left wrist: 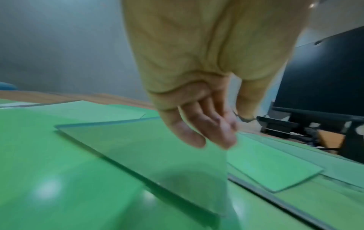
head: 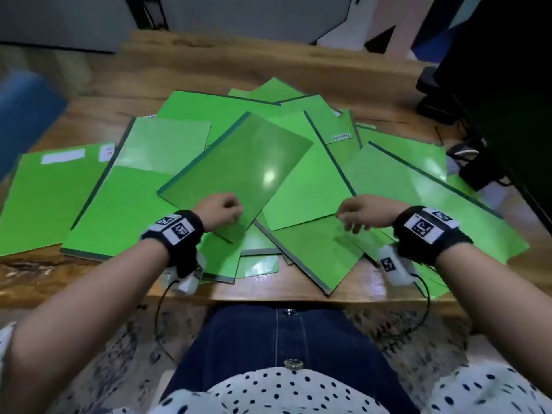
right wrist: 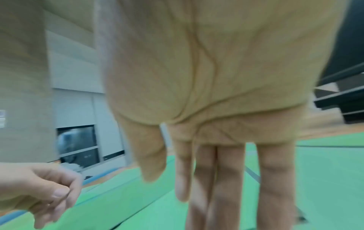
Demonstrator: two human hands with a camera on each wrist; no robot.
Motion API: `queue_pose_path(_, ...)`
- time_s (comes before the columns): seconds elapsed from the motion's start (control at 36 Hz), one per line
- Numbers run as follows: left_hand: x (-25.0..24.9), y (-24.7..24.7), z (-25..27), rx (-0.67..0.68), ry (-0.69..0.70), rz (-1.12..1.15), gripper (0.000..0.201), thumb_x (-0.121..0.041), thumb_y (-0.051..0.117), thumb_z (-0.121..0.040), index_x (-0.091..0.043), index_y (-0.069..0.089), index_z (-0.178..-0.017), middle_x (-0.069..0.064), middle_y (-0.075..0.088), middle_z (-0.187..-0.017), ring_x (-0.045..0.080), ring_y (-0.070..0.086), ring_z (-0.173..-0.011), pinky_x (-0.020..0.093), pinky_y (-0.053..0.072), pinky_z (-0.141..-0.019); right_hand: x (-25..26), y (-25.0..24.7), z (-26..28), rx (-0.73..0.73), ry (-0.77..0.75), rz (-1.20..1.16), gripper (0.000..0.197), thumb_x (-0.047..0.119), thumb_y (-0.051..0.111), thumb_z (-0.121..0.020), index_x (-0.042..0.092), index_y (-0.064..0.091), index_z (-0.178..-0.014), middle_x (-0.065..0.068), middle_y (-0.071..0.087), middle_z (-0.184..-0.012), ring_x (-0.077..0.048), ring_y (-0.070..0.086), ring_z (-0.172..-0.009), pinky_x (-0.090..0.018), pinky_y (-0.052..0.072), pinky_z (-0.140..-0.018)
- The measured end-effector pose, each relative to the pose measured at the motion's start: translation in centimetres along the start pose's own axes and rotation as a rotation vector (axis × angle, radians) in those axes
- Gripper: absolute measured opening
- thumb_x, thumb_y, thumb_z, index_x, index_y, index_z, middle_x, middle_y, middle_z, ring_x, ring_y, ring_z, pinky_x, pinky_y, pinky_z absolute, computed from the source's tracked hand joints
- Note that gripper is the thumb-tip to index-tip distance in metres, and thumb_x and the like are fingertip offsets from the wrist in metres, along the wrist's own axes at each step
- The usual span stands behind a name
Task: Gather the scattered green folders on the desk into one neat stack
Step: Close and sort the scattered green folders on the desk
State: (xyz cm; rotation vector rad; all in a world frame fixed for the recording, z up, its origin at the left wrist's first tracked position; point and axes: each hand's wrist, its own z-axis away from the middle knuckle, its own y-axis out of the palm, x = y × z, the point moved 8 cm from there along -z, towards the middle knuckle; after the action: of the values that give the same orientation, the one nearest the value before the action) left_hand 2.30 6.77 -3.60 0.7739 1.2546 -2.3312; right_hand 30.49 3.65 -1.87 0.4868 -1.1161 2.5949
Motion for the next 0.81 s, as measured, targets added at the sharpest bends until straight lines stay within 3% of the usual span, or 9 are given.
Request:
queue_pose_path(0.08, 0.8, -0.7, -1.4, -0.204, -0.049, -0.166, 0.046, -0.027, 0.056, -0.091, -0.013, 0.043, -0.134, 0.008, 0.048, -0.136, 0.023, 0.051, -0.119, 0.037, 0.044, -0.1, -1.0, -2.7, -1.7, -0.322, 0.043, -0.081, 0.024, 0.021, 0.05, -0.097, 0.008, 0.059, -0.115, -0.009, 0.066, -0.104, -0.021, 0.063, -0.087, -0.029, 0.049, -0.073)
queue_pose_path(0.25, 3.4, 3.8, -1.7, -0.042, -0.136, -0.619, 0.081, -0.05, 0.051, -0.088, -0.019, 0.01, -0.151, 0.014, -0.002, -0.158, 0.031, 0.008, -0.145, 0.048, 0.026, -0.114, -4.3, -3.6, -5.1, -0.498, 0.291, -0.003, 0.041, 0.026, 0.055, -0.092, 0.005, 0.05, -0.127, -0.021, 0.046, -0.13, -0.036, 0.051, -0.114, -0.041, 0.044, -0.095)
queue_pose_path(0.31, 2.7, 4.7, -1.3, -0.02, -0.115, -0.638, 0.077, -0.051, 0.048, -0.09, -0.018, 0.013, -0.15, 0.016, 0.003, -0.157, 0.032, 0.015, -0.144, 0.047, 0.031, -0.112, -5.1, -3.3, -5.9, -0.519, 0.363, -0.032, 0.05, 0.03, 0.057, -0.091, 0.004, 0.044, -0.131, -0.023, 0.044, -0.132, -0.038, 0.047, -0.119, -0.043, 0.043, -0.096)
queue_pose_path(0.39, 0.4, 4.9, -0.8, -0.04, -0.025, -0.57, 0.055, -0.051, 0.042, -0.094, -0.017, 0.041, -0.137, 0.012, 0.047, -0.138, 0.024, 0.054, -0.116, 0.036, 0.051, -0.091, -5.5, -2.4, -6.8, -0.511, 0.422, -0.063, 0.064, 0.038, 0.062, -0.087, 0.002, 0.038, -0.134, -0.023, 0.043, -0.134, -0.038, 0.042, -0.124, -0.045, 0.041, -0.098)
queue_pose_path(0.44, -0.1, 3.7, -0.9, -0.118, -0.01, -0.419, 0.047, -0.048, 0.044, -0.094, -0.018, 0.05, -0.129, 0.005, 0.061, -0.123, 0.02, 0.061, -0.104, 0.032, 0.052, -0.085, -5.7, -2.1, -7.0, -0.528, 0.449, -0.086, 0.068, 0.038, 0.065, -0.085, 0.001, 0.036, -0.134, -0.023, 0.042, -0.135, -0.038, 0.04, -0.126, -0.045, 0.041, -0.098)
queue_pose_path(0.56, 3.8, -1.7, -1.0, -0.404, -0.295, -0.304, 0.063, -0.044, 0.065, -0.081, -0.014, 0.042, -0.132, 0.012, 0.044, -0.137, 0.028, 0.042, -0.125, 0.043, 0.044, -0.099, -6.4, -1.2, -7.2, -0.469, 0.499, -0.16, 0.071, 0.032, 0.072, -0.082, 0.001, 0.033, -0.133, -0.022, 0.049, -0.133, -0.038, 0.046, -0.123, -0.046, 0.044, -0.098)
queue_pose_path(0.67, 9.1, -3.6, -0.1, -0.405, -0.654, -0.162, 0.107, -0.052, 0.08, -0.063, -0.005, 0.025, -0.142, 0.02, 0.028, -0.146, 0.036, 0.026, -0.136, 0.049, 0.032, -0.108, -6.3, -0.4, -7.1, -0.401, 0.465, -0.272, 0.06, 0.024, 0.071, -0.084, 0.001, 0.04, -0.13, -0.018, 0.055, -0.127, -0.034, 0.056, -0.114, -0.042, 0.047, -0.095)
queue_pose_path(0.75, 9.8, -3.2, -0.2, -0.436, -0.68, -0.024, 0.105, -0.04, 0.085, -0.061, -0.005, 0.026, -0.14, 0.021, 0.026, -0.145, 0.041, 0.035, -0.131, 0.05, 0.038, -0.104, -6.3, 0.1, -6.9, -0.34, 0.451, -0.338, 0.048, 0.025, 0.068, -0.086, -0.005, 0.053, -0.12, -0.019, 0.061, -0.119, -0.034, 0.059, -0.108, -0.043, 0.049, -0.095)
queue_pose_path(0.81, 9.7, -2.6, -0.3, -0.456, -0.683, 0.109, 0.093, -0.028, 0.085, -0.064, -0.005, 0.03, -0.136, 0.02, 0.032, -0.14, 0.041, 0.048, -0.119, 0.046, 0.046, -0.095, -6.3, 0.3, -6.6, -0.338, 0.438, -0.415, 0.052, 0.022, 0.067, -0.088, -0.005, 0.048, -0.128, -0.019, 0.058, -0.123, -0.034, 0.058, -0.111, -0.044, 0.047, -0.097)
